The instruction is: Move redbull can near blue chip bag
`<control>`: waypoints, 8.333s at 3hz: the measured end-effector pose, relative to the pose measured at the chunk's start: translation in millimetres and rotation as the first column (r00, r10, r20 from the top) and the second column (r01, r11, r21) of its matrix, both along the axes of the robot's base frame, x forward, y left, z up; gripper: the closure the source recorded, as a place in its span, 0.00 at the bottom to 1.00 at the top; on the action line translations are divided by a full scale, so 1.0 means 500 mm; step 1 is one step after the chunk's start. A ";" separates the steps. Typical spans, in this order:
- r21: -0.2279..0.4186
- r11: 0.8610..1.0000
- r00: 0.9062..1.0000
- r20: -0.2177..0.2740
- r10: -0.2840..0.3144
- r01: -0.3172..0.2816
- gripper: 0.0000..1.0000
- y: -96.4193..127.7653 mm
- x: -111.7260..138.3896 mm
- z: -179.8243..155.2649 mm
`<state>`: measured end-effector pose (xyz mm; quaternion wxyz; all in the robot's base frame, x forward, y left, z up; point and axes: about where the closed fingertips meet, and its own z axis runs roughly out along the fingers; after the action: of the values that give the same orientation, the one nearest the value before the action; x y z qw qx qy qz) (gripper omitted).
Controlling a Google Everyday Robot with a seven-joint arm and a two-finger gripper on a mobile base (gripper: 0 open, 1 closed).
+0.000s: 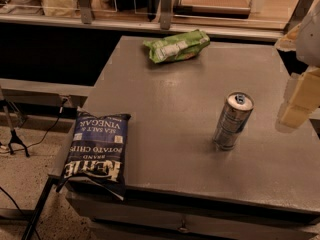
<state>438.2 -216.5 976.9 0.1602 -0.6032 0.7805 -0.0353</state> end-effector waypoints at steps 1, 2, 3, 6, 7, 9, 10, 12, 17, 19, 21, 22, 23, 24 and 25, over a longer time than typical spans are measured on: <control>0.000 1.000 1.000 0.002 0.001 -0.001 0.00 0.001 0.000 0.001; -0.012 0.998 0.998 -0.010 0.058 -0.059 0.00 0.034 0.000 -0.015; -0.034 0.990 0.990 -0.031 0.139 -0.140 0.00 0.083 0.002 -0.039; -0.087 0.974 0.975 -0.099 0.200 -0.209 0.00 0.132 0.034 -0.119; -0.088 0.974 0.975 -0.095 0.201 -0.209 0.19 0.133 0.038 -0.121; -0.088 0.974 0.976 -0.083 0.203 -0.210 0.67 0.137 0.040 -0.117; -0.088 0.974 0.976 -0.078 0.205 -0.211 0.90 0.140 0.041 -0.115; -0.091 0.963 0.967 -0.065 0.248 -0.253 1.00 0.153 0.037 -0.105; -0.178 0.746 0.766 -0.102 0.635 -0.642 1.00 0.428 -0.104 -0.085; -0.021 0.709 0.710 -0.018 0.704 -0.705 1.00 0.445 -0.087 -0.064; 0.026 0.672 0.672 -0.013 0.741 -0.740 1.00 0.467 -0.058 -0.069; -0.001 0.671 0.670 -0.035 0.741 -0.742 1.00 0.469 -0.047 -0.081; -0.021 0.647 0.647 -0.043 0.761 -0.762 0.83 0.480 -0.045 -0.089; -0.025 0.646 0.647 -0.036 0.762 -0.763 0.59 0.483 -0.045 -0.085; -0.030 0.645 0.646 -0.027 0.763 -0.763 0.36 0.486 -0.047 -0.079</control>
Offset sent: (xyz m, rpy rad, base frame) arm -0.0012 0.0513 -0.0301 -0.0392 0.0610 0.1859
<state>414.9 26.5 937.4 0.1437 -0.8787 0.4546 0.0239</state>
